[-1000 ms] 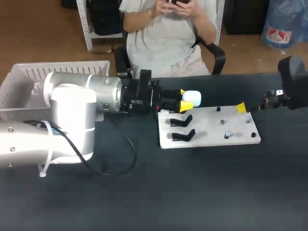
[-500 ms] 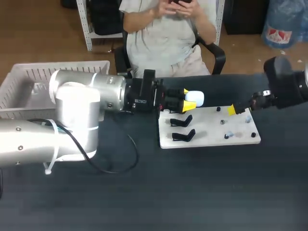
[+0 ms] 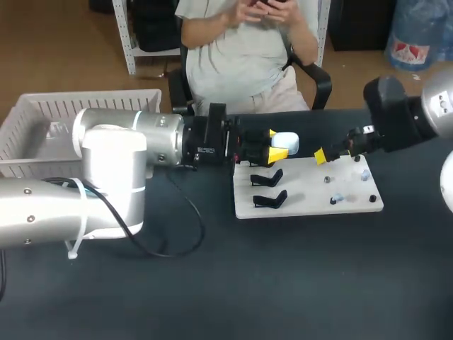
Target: Pick up each earbud case from the left stands, insert the matching earbuds, close the lid, and place the case in the box.
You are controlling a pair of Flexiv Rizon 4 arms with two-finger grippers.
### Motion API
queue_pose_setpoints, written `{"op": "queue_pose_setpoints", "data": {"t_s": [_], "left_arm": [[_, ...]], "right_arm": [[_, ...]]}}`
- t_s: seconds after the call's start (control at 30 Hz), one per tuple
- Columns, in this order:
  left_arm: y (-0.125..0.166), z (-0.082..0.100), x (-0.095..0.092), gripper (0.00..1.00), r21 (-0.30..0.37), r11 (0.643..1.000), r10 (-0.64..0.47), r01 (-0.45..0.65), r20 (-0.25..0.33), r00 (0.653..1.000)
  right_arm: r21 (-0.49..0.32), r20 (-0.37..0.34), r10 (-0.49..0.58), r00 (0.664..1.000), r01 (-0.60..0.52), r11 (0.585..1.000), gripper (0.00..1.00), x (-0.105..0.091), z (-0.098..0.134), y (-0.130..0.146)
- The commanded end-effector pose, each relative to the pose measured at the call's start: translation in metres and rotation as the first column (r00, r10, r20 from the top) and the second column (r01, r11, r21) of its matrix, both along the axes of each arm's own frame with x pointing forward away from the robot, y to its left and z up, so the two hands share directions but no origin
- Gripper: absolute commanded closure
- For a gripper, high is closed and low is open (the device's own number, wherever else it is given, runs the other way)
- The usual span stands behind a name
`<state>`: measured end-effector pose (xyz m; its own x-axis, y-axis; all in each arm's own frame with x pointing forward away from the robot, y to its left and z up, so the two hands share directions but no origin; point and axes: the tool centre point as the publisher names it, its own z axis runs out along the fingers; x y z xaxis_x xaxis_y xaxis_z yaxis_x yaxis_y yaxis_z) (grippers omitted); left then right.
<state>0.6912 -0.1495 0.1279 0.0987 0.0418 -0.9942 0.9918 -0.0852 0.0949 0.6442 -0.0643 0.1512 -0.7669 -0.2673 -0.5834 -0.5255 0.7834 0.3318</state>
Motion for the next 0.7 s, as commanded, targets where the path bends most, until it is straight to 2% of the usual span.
{"op": "queue_pose_setpoints", "data": {"t_s": [0.03,0.27,0.7], "left_arm": [[0.0,0.0,-0.001,1.0,-0.002,1.0,0.007,-0.007,0.003,1.0],[0.0,0.0,-0.001,1.0,-0.002,1.0,0.007,-0.007,0.003,1.0],[0.0,0.0,-0.001,1.0,-0.002,1.0,0.007,-0.007,0.003,1.0]], "right_arm": [[-0.02,-0.014,0.008,1.0,-0.008,1.0,0.0,0.011,0.0,0.016],[-0.036,-0.022,0.024,0.999,-0.025,0.999,0.0,0.02,-0.003,0.034],[-0.041,-0.029,0.028,0.999,-0.029,0.999,0.0,0.031,-0.009,0.042]]}}
